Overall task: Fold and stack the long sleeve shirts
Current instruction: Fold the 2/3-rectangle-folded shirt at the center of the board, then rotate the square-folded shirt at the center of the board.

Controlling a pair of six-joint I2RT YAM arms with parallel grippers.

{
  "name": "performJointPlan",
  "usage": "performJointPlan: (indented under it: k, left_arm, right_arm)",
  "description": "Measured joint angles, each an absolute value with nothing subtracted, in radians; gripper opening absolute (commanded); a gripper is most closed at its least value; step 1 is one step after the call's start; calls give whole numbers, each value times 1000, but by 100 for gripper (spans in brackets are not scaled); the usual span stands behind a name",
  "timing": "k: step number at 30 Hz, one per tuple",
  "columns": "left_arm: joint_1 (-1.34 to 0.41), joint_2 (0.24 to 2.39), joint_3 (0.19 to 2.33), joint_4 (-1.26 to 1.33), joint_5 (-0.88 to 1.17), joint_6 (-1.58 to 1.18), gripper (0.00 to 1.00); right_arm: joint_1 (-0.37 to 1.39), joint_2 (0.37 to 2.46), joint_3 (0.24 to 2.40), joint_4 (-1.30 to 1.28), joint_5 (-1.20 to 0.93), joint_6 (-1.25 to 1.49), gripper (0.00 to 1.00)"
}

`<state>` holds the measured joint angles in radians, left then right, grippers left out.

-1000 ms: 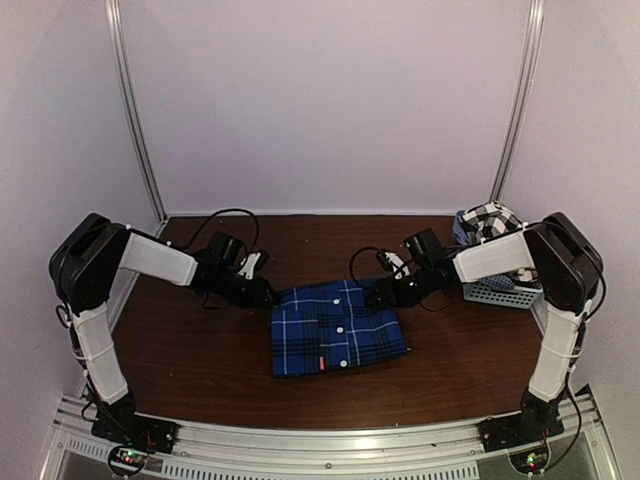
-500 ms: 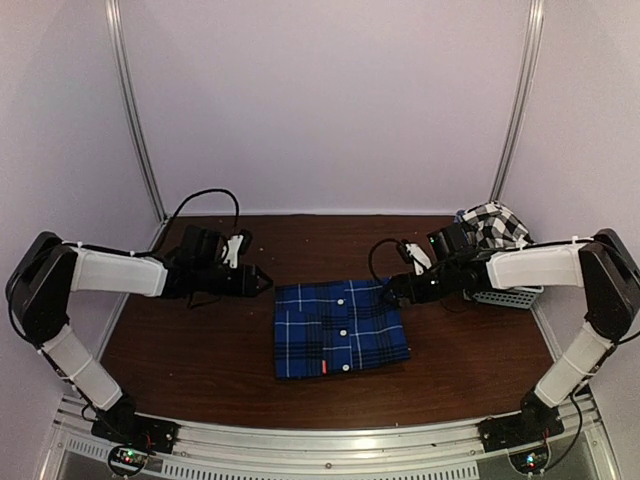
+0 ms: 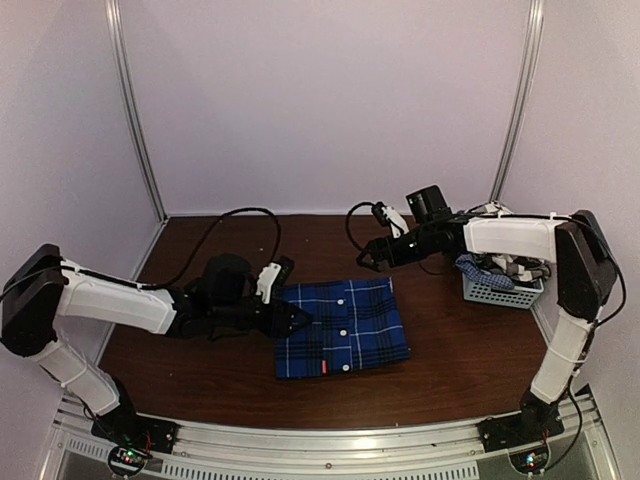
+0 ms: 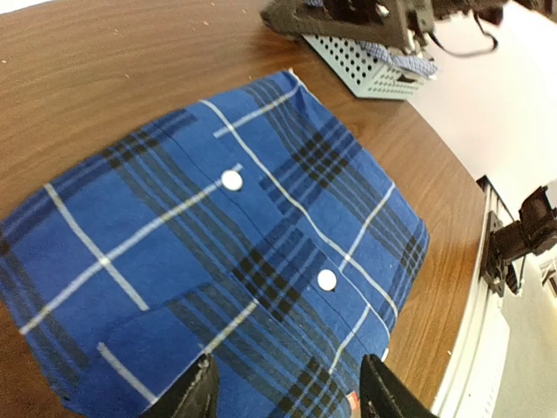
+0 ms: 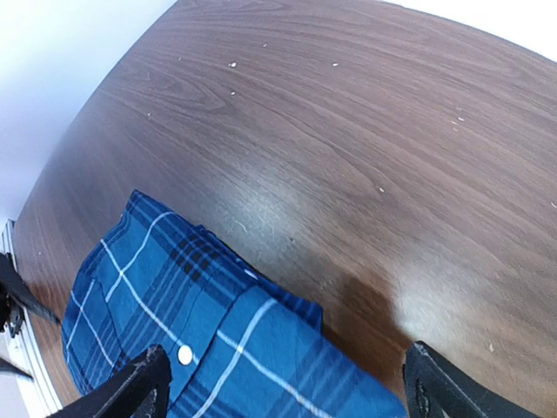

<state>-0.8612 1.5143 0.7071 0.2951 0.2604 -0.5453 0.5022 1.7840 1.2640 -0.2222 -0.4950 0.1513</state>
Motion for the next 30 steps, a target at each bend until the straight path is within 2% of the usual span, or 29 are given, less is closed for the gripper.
performJointPlan:
  k: [9,13,16,19,22,30]
  left_arm:
    - [-1010,1695,751,286,192,-495,55]
    - [-1038,1704,752,263,157,-474,55]
    - [-1041,1704,752,255,134,-465,55]
    - [-1041,1703,751,233,105,-456,55]
    - [-1041,1700,751,205,81,-442,55]
    - [-1037,1644,751,94,-33,-420,57]
  right_arm:
    - [503,1992,1386,-285,-618,75,97]
    - [502,2045,1422,-316,-661,48,93]
    - [502,2057,1408,-317,-692,35,87]
    - [502,2057,1356,-299,-709,28,79]
    - [502,2045,1289,-258,-725,27,74]
    - [510,1830,943,-73,-715,134,74]
